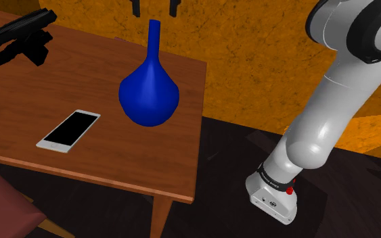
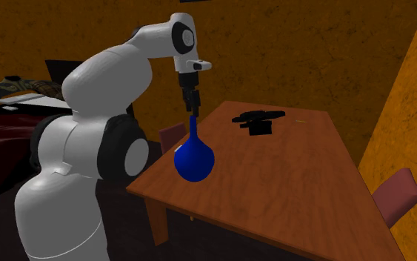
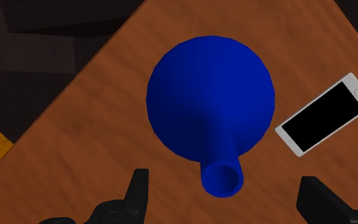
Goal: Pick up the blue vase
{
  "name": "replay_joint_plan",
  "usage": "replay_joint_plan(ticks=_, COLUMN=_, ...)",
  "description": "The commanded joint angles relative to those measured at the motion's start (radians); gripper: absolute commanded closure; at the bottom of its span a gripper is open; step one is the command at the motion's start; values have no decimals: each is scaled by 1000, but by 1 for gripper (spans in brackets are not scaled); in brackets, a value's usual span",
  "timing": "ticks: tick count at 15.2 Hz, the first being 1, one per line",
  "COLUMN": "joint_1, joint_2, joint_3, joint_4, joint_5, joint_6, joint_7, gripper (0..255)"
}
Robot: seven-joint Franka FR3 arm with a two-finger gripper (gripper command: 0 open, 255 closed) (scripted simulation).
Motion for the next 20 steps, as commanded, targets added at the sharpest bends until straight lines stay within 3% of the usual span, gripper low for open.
replay_joint_plan(ticks=1, joint_1=-10, joint_2=-23, joint_3=-6, joint_4=-56, joint_5=15, joint_6=38, joint_7=-5, gripper=0)
replay_joint_plan(ticks=4, joint_1=-16, joint_2=-41, joint_3=-10, joint_4=-99, joint_5=26, joint_6=66, joint_7=-10, gripper=0)
replay_joint_plan(ticks=5, joint_1=-15, joint_2=-38, joint_3=-10, joint_4=-94, joint_5=24, joint_6=64, joint_7=-9, gripper=255)
replay_joint_plan(ticks=14, joint_1=-16, joint_2=-41, joint_3=-10, joint_4=-99, joint_5=26, joint_6=66, joint_7=-10, gripper=255)
replay_joint_plan(ticks=20, joint_1=16, joint_2=38, joint_3=9, joint_4=81, joint_5=-25, joint_6=-50, joint_7=9, gripper=255)
